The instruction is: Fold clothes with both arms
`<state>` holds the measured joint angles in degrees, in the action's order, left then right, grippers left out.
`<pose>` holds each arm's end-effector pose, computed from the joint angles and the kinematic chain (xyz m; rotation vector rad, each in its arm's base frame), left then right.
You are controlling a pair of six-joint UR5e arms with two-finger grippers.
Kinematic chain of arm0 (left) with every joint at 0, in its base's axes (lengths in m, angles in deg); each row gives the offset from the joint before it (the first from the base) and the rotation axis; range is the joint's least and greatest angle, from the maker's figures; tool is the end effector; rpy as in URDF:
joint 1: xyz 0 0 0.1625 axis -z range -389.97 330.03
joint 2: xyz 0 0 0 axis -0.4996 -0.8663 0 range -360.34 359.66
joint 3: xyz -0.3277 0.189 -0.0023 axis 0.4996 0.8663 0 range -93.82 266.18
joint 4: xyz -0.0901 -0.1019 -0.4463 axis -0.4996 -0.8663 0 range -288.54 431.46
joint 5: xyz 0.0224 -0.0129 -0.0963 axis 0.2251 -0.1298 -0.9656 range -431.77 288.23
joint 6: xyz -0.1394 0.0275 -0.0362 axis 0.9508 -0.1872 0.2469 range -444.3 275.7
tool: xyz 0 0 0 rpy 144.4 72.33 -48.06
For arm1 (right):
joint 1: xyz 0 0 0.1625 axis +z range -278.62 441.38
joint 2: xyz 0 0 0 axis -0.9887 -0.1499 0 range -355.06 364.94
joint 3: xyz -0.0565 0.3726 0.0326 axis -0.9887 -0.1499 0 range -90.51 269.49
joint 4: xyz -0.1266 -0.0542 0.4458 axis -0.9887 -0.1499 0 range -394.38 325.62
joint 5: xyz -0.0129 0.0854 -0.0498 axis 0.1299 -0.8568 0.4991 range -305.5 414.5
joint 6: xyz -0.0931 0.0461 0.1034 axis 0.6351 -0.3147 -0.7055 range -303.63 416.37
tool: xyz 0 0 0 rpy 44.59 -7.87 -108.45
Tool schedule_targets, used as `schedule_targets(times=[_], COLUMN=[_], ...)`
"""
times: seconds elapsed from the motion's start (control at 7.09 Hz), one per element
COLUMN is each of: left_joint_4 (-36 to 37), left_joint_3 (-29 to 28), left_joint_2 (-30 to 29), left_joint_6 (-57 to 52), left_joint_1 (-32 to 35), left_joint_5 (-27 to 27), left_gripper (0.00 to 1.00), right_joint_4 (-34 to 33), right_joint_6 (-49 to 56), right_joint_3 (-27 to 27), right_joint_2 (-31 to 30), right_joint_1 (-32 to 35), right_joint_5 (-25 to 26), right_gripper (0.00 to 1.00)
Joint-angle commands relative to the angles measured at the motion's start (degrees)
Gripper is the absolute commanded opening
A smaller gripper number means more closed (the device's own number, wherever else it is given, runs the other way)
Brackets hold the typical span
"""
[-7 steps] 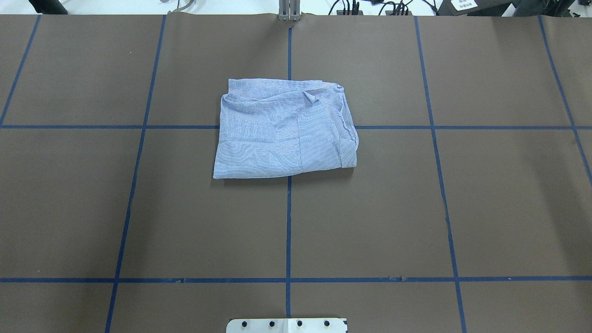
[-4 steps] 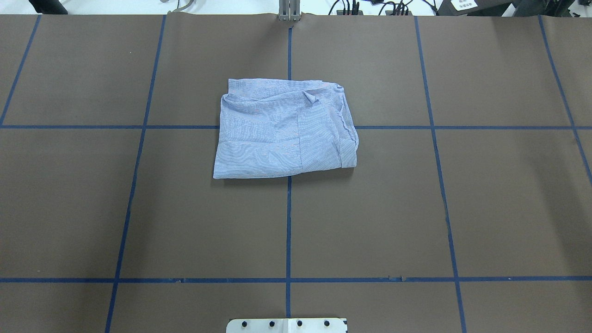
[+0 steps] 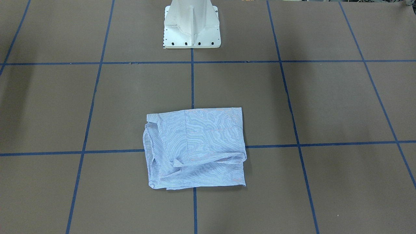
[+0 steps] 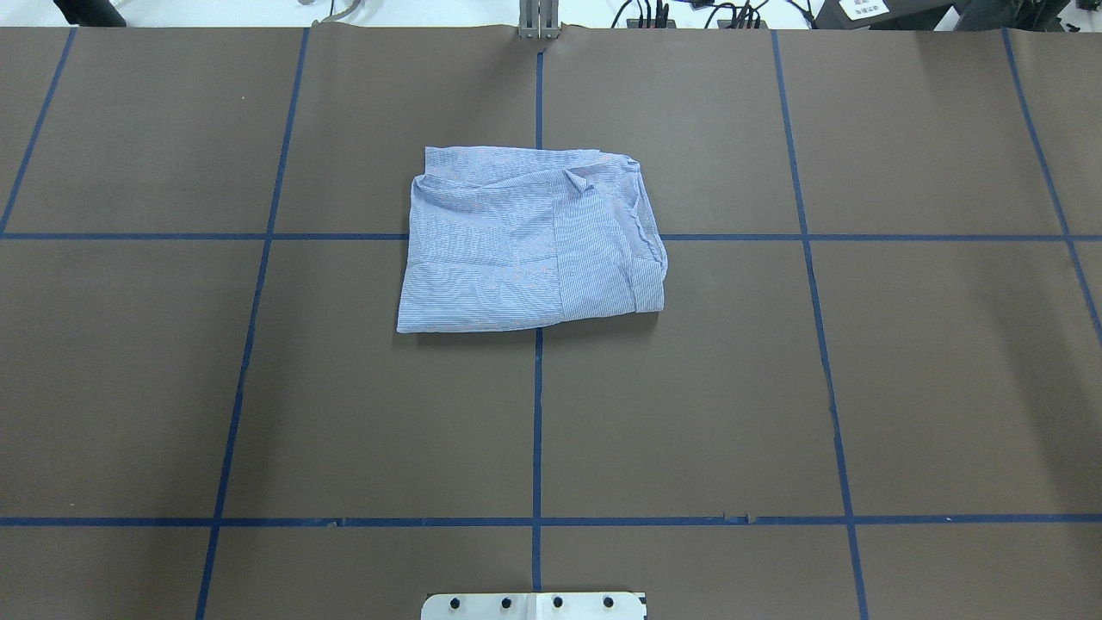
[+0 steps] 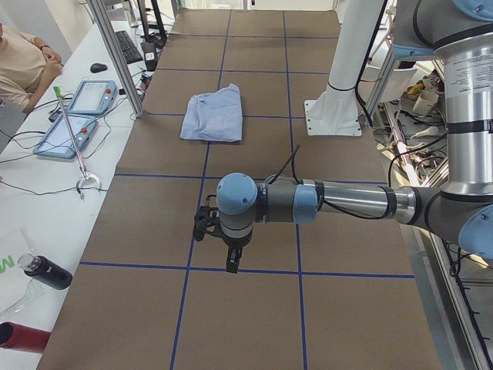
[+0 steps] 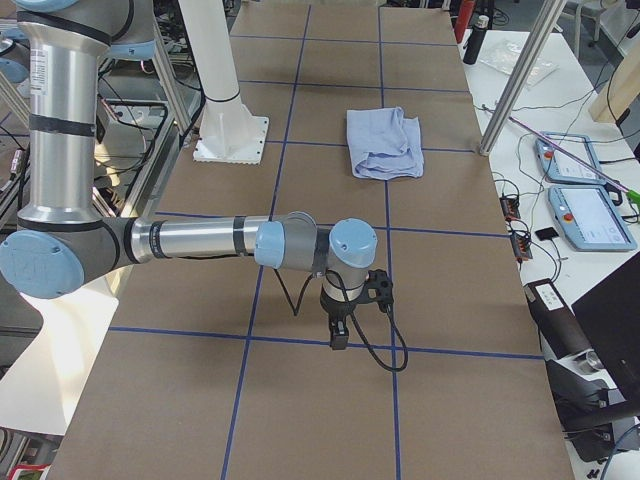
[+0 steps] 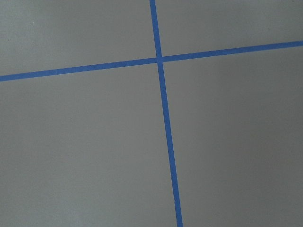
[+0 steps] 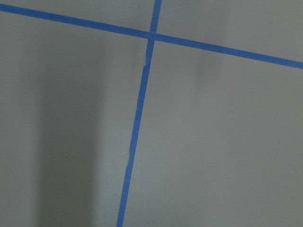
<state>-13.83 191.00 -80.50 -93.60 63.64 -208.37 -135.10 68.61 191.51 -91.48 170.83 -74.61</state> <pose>-0.0570 -0.4783 0.5967 0.0959 0.8079 0.0955 0.0361 -0.4922 0.6170 -0.0161 -0.6883 -0.1837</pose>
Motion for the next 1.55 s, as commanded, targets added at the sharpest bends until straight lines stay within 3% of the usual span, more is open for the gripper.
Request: schedule_targets(times=[0.0, 1.41], left_joint_4=[-0.1, -0.3], left_joint_3=[0.0, -0.8], left_joint_2=[0.0, -0.1], left_joint_6=[0.0, 0.1], left_joint_1=[0.0, 0.0], left_joint_5=[-0.1, -0.1], left_gripper=[1.0, 1.0], right_joint_4=[0.0, -0.1], right_joint_6=[0.1, 0.2], right_joint_3=[0.2, 0.2], right_joint_2=[0.0, -0.7], right_joint_1=[-0.1, -0.1], right_joint_5=[-0.2, -0.4], right_gripper=[1.0, 1.0])
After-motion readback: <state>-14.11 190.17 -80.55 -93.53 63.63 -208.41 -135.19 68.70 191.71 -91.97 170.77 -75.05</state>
